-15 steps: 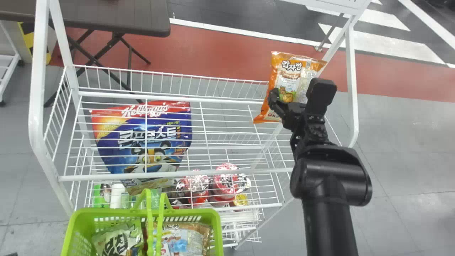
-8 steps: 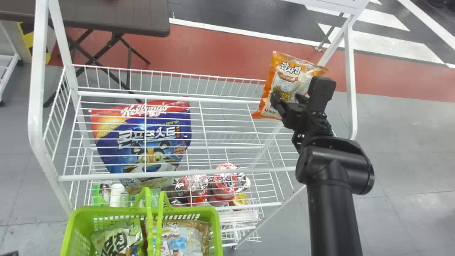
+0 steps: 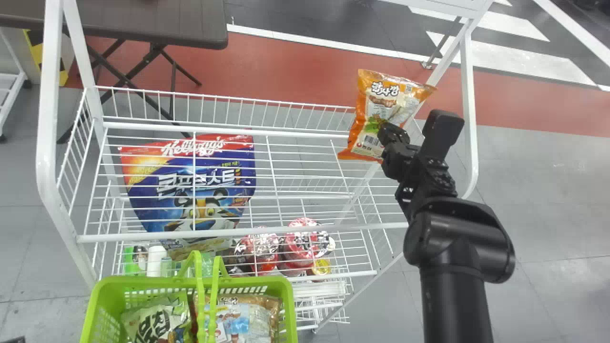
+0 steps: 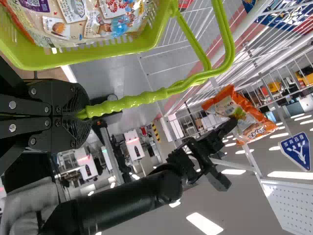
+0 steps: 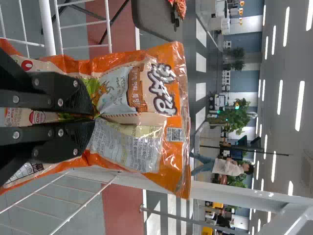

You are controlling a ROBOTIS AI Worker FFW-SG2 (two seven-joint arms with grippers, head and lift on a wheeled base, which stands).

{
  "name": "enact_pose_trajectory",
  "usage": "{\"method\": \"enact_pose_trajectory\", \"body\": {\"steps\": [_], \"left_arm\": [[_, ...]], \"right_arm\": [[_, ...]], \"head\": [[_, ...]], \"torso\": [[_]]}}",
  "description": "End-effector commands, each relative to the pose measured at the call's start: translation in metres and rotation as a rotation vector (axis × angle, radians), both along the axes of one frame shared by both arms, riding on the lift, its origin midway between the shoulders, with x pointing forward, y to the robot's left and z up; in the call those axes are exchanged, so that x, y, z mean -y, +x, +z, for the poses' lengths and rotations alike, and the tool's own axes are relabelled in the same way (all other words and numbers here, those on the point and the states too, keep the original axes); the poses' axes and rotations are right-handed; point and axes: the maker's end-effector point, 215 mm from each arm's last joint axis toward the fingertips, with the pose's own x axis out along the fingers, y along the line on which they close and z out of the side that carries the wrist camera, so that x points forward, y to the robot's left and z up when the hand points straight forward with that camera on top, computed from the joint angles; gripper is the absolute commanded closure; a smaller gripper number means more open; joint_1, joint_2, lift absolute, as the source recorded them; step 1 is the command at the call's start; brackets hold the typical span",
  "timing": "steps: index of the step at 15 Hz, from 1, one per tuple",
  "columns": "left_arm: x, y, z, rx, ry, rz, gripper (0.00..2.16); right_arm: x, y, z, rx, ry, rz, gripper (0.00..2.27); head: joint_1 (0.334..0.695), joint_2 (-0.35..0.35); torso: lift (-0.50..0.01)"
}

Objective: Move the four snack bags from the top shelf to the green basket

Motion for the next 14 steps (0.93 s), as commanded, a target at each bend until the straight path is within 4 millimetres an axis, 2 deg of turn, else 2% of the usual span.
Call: {"method": "enact_pose_trajectory", "body": {"steps": [1, 4, 7, 10, 13, 14], "left_arm": [[0.0, 0.001, 0.0, 0.002, 0.0, 0.001, 1.58], [0.003, 0.0, 0.002, 0.002, -0.002, -0.003, 1.58], [0.003, 0.001, 0.003, 0.007, -0.004, -0.001, 1.58], [0.004, 0.001, 0.004, 0.008, -0.006, -0.003, 1.58], [0.004, 0.001, 0.004, 0.01, -0.004, -0.005, 1.58], [0.004, 0.001, 0.004, 0.008, -0.005, -0.003, 1.58]], "right_arm": [[-0.021, -0.029, 0.0, -0.059, 0.076, 0.037, 2.24], [-0.07, -0.074, 0.012, -0.158, 0.182, 0.146, 2.24], [-0.122, -0.138, 0.011, -0.283, 0.263, 0.253, 2.24], [-0.164, -0.212, -0.011, -0.446, 0.322, 0.326, 2.24], [-0.19, -0.289, -0.046, -0.667, 0.402, 0.391, 2.24], [-0.198, -0.306, -0.054, -0.717, 0.431, 0.41, 2.24]], "head": [[0.695, -0.35], [0.695, -0.35], [0.695, -0.35], [0.695, -0.35], [0.695, -0.35], [0.695, -0.35]], "torso": [[0.0], [0.0], [0.0], [0.0], [0.0], [0.0]]}}
